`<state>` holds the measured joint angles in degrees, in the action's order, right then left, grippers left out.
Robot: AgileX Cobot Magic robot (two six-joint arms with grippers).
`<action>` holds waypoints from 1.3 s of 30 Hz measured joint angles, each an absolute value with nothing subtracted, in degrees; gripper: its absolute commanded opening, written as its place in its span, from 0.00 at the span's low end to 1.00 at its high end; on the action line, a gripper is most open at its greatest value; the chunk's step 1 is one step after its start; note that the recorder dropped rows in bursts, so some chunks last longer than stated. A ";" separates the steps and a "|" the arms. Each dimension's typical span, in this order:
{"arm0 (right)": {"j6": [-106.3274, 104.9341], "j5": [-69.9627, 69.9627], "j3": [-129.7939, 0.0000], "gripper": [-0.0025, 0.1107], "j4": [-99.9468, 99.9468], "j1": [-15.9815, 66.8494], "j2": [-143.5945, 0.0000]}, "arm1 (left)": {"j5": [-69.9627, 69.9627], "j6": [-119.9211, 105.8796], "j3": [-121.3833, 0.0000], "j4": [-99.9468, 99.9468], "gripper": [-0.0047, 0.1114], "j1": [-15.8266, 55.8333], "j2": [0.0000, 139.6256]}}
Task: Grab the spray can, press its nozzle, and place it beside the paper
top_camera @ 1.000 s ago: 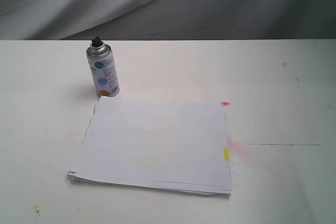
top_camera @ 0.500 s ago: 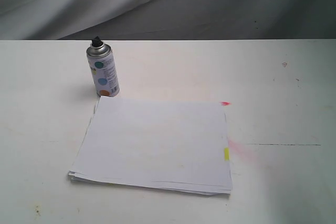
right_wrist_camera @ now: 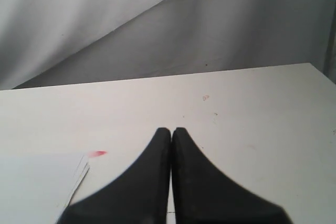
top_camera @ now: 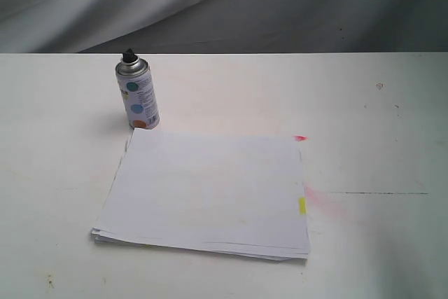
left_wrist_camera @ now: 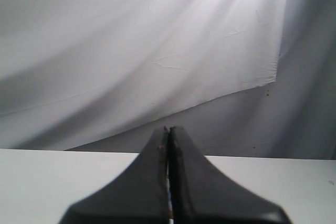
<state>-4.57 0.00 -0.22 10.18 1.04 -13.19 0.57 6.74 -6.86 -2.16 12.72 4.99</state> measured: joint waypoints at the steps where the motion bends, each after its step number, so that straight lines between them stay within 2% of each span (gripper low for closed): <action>1: -4.57 -0.68 -0.22 0.02 10.18 1.04 -12.38 | 0.57 6.74 -6.86 -2.16 0.05 12.72 4.99; 18: -4.36 -1.63 -0.22 0.02 10.18 1.04 -10.25 | 0.80 6.13 -6.86 -1.36 0.05 12.72 4.99; 23: -4.36 -1.63 -0.22 0.02 10.18 1.04 -10.25 | 10.88 5.76 -5.55 2.81 0.05 12.72 4.99; 27: -4.36 -1.63 -0.22 0.02 10.18 1.04 -10.25 | 10.62 7.97 -0.24 3.18 0.05 12.72 4.30; 39: -4.36 -1.63 -0.22 0.02 10.18 1.04 -10.25 | 10.90 9.67 -0.24 3.18 0.05 12.72 3.41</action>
